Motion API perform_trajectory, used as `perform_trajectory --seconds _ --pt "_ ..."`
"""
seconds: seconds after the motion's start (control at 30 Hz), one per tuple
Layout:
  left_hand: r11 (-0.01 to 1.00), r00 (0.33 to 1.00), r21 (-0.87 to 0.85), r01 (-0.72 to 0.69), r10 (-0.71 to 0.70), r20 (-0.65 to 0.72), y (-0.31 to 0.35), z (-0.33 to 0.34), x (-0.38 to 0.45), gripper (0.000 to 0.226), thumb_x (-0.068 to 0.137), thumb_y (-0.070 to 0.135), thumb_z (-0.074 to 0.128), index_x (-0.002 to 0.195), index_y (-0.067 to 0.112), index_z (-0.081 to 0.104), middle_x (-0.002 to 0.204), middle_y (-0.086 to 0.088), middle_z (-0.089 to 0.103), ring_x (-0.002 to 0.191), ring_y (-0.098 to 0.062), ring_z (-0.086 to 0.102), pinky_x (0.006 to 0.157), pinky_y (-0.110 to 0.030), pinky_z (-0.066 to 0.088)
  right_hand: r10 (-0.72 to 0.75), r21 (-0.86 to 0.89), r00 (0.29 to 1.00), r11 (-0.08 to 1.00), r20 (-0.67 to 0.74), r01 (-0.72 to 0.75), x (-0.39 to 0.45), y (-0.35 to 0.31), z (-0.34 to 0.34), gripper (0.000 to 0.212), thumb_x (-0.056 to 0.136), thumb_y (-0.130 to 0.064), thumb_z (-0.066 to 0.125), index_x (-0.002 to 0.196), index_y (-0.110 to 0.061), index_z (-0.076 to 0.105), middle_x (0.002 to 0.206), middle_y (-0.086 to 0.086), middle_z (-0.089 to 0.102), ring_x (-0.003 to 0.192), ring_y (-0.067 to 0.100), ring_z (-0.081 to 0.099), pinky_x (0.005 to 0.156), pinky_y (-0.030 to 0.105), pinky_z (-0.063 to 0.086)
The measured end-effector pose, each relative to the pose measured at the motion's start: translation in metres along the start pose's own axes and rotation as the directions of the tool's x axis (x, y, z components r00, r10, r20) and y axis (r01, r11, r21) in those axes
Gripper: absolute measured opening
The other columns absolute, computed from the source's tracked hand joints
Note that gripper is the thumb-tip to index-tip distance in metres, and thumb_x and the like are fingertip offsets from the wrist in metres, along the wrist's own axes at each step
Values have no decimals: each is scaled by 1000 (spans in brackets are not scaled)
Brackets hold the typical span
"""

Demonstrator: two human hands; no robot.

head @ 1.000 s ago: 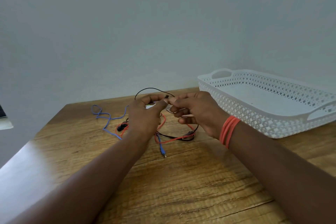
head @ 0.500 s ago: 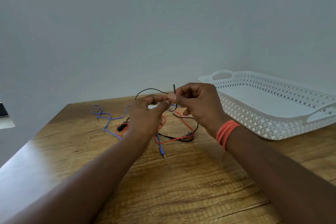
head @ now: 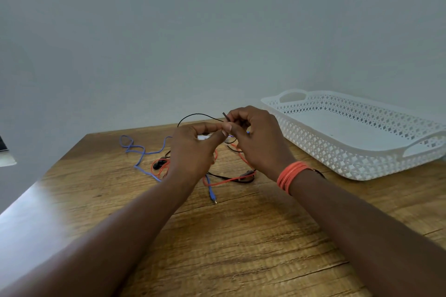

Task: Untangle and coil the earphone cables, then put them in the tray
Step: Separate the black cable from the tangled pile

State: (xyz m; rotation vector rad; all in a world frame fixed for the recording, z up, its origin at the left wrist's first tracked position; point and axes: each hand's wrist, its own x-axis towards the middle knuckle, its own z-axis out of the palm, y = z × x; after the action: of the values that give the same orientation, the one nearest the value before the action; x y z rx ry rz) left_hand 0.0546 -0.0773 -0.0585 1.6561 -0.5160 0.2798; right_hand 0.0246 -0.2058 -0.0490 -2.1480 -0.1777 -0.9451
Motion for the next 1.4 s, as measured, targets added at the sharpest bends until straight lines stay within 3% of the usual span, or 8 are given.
perform_trajectory --seconds 0.23,0.37,0.53,0.67,0.83,0.9,1.03,1.4 --pt "995 991 -10 104 -102 91 2 0 3 17 88 30 69 86 15 74 49 0 46 37 -12 40 43 -21 35 -69 -25 989 998 -132 66 -1 -3 0 9 90 -12 63 82 -13 67 82 2 63 73 11 58 63 15 40" --pt "993 990 -16 116 -114 78 -1 -1 5 17 89 26 68 76 14 69 43 6 42 39 -14 37 43 -22 32 131 205 984 973 -121 -104 -2 -9 1 4 85 -13 71 82 -15 74 74 -3 69 65 5 61 58 16 46" --pt "984 986 -56 167 -167 6 -6 -3 10 20 88 24 68 77 8 71 45 8 44 40 -11 35 46 -23 31 416 631 890 644 186 -433 -2 -18 -3 14 83 -18 74 80 -5 72 60 -2 64 53 9 51 44 19 45" --pt "950 963 -168 262 -270 -22 -9 -8 14 18 89 19 65 82 4 71 49 2 37 40 -12 30 39 -19 27 402 718 840 454 363 -528 -1 -20 0 13 87 -18 69 83 -6 70 70 2 64 60 11 54 48 19 48" --pt "911 935 -244 333 -352 -40 -10 -11 16 27 87 18 67 60 19 69 45 5 37 37 -11 31 34 -18 25 353 783 834 320 424 -533 -1 -17 1 13 90 -4 62 98 5 67 81 10 66 66 11 62 64 20 58" --pt "906 929 -248 343 -365 -50 -11 -11 17 38 86 18 66 48 20 62 47 4 39 39 -12 32 35 -20 26 347 760 832 355 433 -544 -3 -16 2 19 88 -5 64 104 6 66 83 8 67 67 10 61 64 21 57" --pt "926 942 -196 323 -334 -24 -9 -8 13 31 87 17 63 57 17 59 50 3 36 42 -12 31 35 -20 27 376 652 814 489 442 -580 -5 -15 5 24 87 -14 68 106 0 69 79 3 65 62 7 52 53 19 48" --pt "927 948 -234 294 -314 -54 -6 -8 10 21 92 11 59 72 10 66 36 13 44 30 -1 36 34 -12 28 376 632 797 486 472 -603 -5 -17 7 8 88 -11 65 92 -5 69 74 4 64 60 8 54 54 20 51"
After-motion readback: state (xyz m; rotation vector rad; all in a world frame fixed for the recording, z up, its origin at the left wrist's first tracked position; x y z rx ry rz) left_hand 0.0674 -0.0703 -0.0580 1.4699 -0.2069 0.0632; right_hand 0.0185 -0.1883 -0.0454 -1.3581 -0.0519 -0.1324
